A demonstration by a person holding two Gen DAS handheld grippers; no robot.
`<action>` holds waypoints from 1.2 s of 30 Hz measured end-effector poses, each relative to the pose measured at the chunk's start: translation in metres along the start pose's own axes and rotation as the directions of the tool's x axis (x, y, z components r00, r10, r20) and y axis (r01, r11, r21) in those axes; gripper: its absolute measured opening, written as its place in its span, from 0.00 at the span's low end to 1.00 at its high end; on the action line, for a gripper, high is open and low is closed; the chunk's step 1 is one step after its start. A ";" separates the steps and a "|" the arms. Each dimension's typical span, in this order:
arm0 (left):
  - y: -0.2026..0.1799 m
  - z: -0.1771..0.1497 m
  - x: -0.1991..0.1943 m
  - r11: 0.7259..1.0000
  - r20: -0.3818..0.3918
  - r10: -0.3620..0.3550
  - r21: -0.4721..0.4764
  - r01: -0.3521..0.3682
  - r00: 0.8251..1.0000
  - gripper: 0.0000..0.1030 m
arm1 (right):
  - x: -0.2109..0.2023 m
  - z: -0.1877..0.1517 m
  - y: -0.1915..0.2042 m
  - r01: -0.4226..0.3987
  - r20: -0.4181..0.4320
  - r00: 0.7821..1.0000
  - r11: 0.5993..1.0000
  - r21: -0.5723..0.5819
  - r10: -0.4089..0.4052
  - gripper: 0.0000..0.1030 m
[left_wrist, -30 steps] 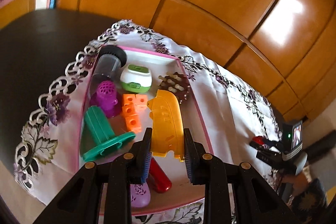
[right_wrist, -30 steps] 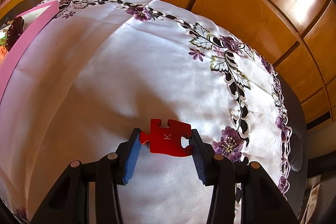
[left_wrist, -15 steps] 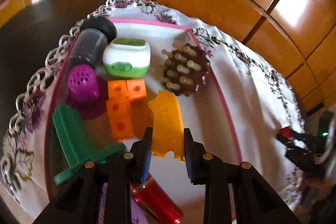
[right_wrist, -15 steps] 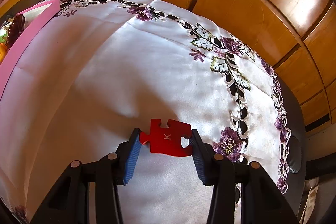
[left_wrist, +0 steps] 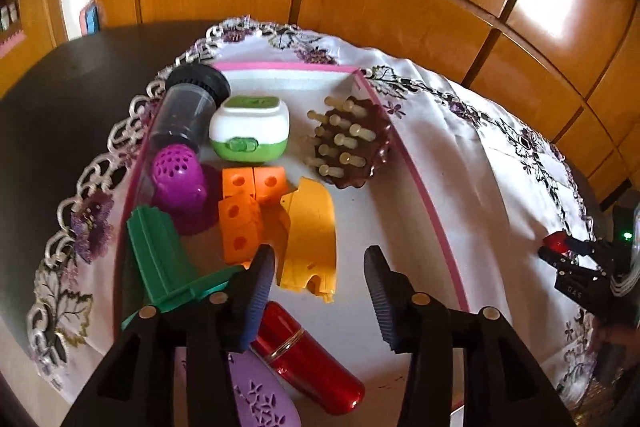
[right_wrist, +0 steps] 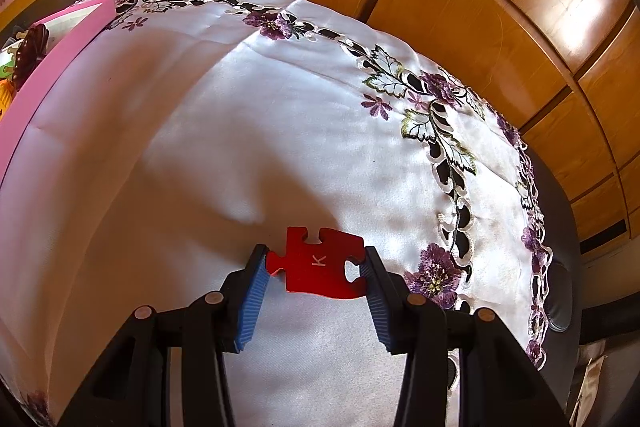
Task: Organize rigid objects
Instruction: 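Carry the yellow piece into the tray and release it with the left tool, then carry the red puzzle piece into the tray and release it with the right tool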
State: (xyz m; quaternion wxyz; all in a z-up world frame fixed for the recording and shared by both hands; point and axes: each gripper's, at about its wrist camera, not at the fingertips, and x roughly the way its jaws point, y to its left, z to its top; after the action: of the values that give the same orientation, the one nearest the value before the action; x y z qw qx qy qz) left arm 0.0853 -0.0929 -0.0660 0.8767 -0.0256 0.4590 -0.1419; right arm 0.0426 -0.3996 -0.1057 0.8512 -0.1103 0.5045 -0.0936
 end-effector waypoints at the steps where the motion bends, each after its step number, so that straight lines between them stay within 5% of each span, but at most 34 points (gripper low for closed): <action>1: -0.001 0.000 -0.002 1.000 0.007 0.014 0.008 -0.014 1.000 0.46 | 0.000 0.000 0.000 0.001 0.000 1.000 1.000 -0.001 -0.001 0.45; 17: 0.004 -0.009 -0.065 0.995 0.168 0.098 0.010 -0.101 0.981 0.51 | -0.001 -0.001 0.000 0.007 0.008 1.000 1.000 -0.005 -0.007 0.45; 36: 0.033 -0.022 -0.081 0.992 0.182 0.123 -0.057 -0.114 0.976 0.51 | -0.005 0.001 -0.003 -0.032 -0.002 0.999 0.998 0.047 0.032 0.45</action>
State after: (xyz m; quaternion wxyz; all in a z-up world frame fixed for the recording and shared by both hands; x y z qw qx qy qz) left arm 0.0311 -0.0376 -0.0202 0.9216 -0.0314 0.3793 -0.0756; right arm 0.0410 -0.4008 -0.1005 0.8542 -0.0820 0.5050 -0.0922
